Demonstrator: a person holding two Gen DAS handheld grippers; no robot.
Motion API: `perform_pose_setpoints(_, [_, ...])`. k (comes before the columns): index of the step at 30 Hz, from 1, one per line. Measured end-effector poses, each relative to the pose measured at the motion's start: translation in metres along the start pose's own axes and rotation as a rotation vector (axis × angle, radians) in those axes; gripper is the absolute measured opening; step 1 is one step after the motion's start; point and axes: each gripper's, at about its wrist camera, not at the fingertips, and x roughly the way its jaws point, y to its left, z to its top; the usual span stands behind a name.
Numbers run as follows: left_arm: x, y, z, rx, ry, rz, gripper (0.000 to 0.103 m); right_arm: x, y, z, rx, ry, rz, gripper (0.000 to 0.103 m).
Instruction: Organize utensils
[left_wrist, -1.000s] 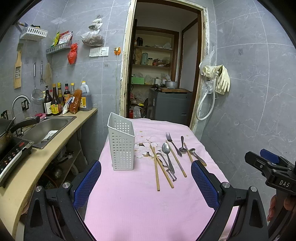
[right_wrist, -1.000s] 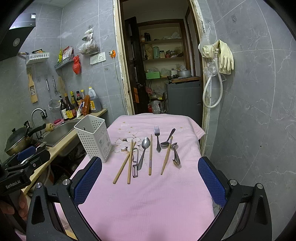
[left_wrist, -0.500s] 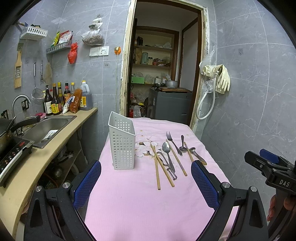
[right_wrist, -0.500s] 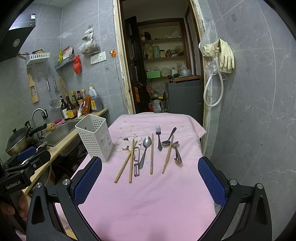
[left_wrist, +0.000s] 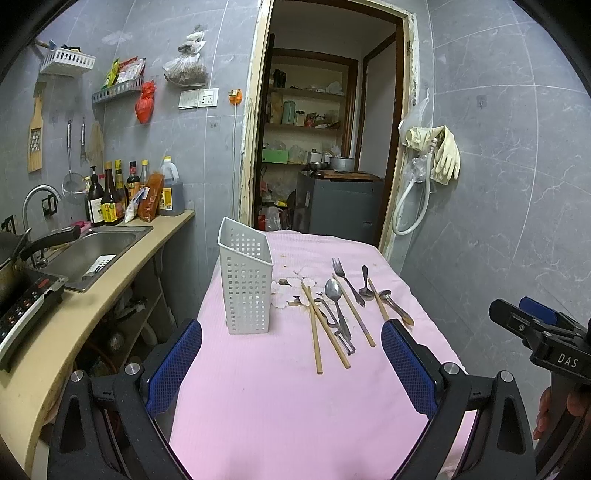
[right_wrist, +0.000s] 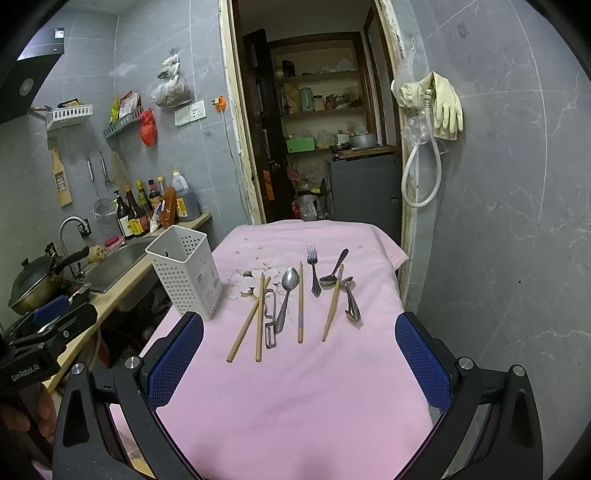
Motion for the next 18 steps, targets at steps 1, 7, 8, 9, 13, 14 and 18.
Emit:
perform_pose_setpoints(1, [0.001, 0.001, -0.002, -0.001, 0.0, -0.001, 0.098, 0.0, 0.0, 0.0, 0.0, 0.001, -0.001, 0.102])
perform_pose_setpoints(7, [0.012, 0.011, -0.005, -0.001, 0.018, -0.003, 0.098, 0.004, 0.002, 0.002, 0.004, 0.009, -0.014, 0.102])
perform_pose_setpoints(8, [0.013, 0.012, -0.005, 0.0, 0.023, 0.0, 0.098, 0.005, 0.003, 0.002, 0.006, 0.009, -0.019, 0.102])
perform_pose_setpoints(9, [0.015, 0.013, -0.004, 0.003, 0.027, 0.001, 0.098, 0.005, 0.005, 0.001, 0.007, 0.008, -0.024, 0.102])
perform_pose_setpoints(13, [0.02, 0.019, -0.003, 0.01, 0.041, 0.002, 0.098, 0.005, 0.007, 0.001, 0.017, 0.007, -0.049, 0.102])
perform_pose_setpoints(14, [0.021, 0.021, -0.002, 0.011, 0.046, -0.002, 0.098, 0.006, 0.008, 0.001, 0.02, 0.005, -0.05, 0.102])
perform_pose_setpoints(18, [0.03, 0.026, 0.006, 0.016, 0.043, -0.028, 0.098, 0.005, 0.012, 0.007, 0.019, -0.022, -0.063, 0.102])
